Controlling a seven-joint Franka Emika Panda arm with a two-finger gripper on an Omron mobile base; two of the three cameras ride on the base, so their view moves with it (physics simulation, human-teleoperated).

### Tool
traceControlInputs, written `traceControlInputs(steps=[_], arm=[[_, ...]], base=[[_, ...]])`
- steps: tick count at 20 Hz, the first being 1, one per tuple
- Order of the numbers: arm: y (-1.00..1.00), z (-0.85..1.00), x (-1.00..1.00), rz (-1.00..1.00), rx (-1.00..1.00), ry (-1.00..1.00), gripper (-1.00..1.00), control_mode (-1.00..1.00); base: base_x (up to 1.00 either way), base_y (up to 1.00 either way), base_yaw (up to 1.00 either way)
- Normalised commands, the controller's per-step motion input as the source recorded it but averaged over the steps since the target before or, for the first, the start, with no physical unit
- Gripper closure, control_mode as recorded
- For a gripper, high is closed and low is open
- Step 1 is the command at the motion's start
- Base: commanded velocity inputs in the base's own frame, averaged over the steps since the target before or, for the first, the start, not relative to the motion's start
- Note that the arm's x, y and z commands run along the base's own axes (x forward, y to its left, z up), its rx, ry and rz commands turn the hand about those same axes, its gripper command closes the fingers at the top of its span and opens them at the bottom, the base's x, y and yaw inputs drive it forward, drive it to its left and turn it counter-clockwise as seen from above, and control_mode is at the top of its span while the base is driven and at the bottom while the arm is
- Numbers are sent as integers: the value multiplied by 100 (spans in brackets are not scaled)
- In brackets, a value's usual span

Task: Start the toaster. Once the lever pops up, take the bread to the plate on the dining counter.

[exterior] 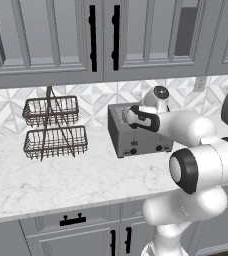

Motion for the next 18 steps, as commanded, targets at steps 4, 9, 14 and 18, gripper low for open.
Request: traceControlInputs(steps=[4, 9, 14, 18], arm=[[0, 0, 0, 0, 0, 0, -100, -100], [0, 0, 0, 0, 0, 0, -100, -100], [0, 0, 0, 0, 0, 0, -100, -100], [0, 0, 0, 0, 0, 0, -100, -100]], base=[[0, 0, 0], [0, 0, 0], [0, 0, 0], [0, 0, 0]])
